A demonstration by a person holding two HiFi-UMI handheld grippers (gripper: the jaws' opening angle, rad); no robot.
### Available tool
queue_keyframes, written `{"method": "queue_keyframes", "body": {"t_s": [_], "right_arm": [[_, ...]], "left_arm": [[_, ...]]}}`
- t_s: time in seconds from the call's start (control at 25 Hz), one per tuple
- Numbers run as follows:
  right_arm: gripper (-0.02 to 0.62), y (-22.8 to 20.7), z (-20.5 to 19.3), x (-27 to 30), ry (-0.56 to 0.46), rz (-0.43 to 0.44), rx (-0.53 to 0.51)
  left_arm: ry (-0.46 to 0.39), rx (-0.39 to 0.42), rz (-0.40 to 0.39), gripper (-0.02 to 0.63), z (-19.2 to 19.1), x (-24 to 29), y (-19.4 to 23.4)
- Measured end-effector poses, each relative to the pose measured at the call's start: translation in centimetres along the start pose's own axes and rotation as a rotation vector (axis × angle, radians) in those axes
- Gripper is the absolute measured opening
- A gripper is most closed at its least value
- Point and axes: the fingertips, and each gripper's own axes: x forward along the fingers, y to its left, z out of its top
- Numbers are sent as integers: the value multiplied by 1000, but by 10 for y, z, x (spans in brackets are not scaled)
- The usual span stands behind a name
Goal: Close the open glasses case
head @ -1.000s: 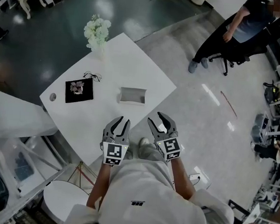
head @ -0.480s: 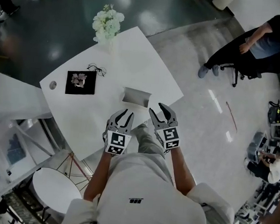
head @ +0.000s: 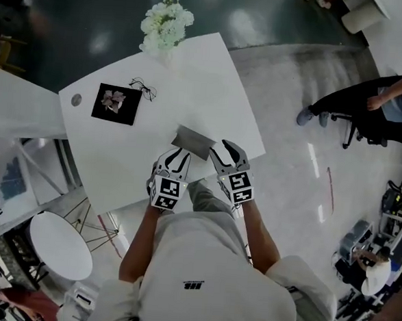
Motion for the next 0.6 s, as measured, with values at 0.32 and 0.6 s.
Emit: {"method": "queue_keyframes", "body": {"t_s": [0.32, 0.6], "right_arm": [[187, -25, -10, 41, 56, 90, -32], [184, -37, -24, 67, 100, 119, -51]], "left_arm": [[61, -60, 66, 120, -14, 35, 0], [94, -71, 70, 128, -21, 60, -3]]}}
